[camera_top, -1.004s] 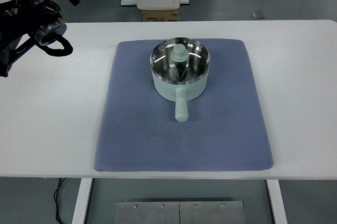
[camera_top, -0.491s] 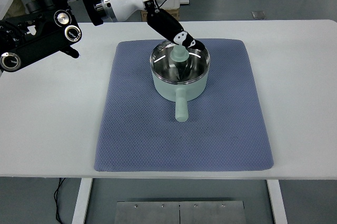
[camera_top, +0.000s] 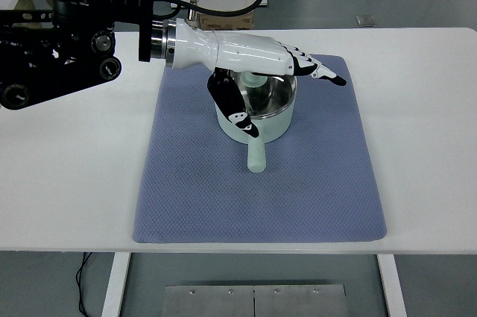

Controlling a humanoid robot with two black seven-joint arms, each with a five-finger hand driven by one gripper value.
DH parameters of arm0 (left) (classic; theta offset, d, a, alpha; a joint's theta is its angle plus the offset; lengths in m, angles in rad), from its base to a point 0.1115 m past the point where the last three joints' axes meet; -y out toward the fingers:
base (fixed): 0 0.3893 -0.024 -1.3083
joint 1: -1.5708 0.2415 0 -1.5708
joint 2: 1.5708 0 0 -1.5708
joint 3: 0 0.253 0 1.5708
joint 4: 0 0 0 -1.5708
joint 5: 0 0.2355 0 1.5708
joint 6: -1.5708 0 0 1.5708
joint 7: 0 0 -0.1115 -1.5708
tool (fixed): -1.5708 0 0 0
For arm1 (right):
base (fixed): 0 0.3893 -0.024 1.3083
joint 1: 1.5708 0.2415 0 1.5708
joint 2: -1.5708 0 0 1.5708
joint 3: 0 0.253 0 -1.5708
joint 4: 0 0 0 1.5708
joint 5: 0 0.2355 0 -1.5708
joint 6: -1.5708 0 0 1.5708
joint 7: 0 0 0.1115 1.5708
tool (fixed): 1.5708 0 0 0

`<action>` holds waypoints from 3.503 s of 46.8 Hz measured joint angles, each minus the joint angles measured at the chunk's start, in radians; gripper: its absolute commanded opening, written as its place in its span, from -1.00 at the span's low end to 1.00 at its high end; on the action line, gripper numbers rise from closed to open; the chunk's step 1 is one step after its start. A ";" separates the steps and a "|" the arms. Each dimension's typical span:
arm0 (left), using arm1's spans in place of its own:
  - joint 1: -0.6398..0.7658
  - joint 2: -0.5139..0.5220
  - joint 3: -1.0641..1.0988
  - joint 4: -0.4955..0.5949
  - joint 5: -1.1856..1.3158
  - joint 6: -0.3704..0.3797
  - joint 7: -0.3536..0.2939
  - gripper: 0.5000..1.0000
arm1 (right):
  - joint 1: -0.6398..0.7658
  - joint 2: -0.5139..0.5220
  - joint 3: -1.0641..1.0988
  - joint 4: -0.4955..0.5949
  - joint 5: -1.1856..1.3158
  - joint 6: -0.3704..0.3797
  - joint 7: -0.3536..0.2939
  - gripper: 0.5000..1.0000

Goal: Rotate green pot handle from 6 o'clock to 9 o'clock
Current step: 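Lower the left hand over the pot toward the green handle, then push the green handle with the left hand, swinging it toward the left arm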

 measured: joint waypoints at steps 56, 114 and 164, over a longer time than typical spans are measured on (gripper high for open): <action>-0.146 -0.196 0.414 0.059 0.108 0.005 0.000 1.00 | 0.000 0.000 0.000 0.000 0.000 0.000 0.000 1.00; -0.149 -0.277 0.514 0.085 0.249 0.006 0.000 1.00 | 0.000 0.000 0.000 0.000 0.000 0.000 0.000 1.00; -0.240 -0.229 0.676 0.078 0.448 0.007 0.000 1.00 | 0.000 0.000 0.001 0.000 0.000 0.000 0.000 1.00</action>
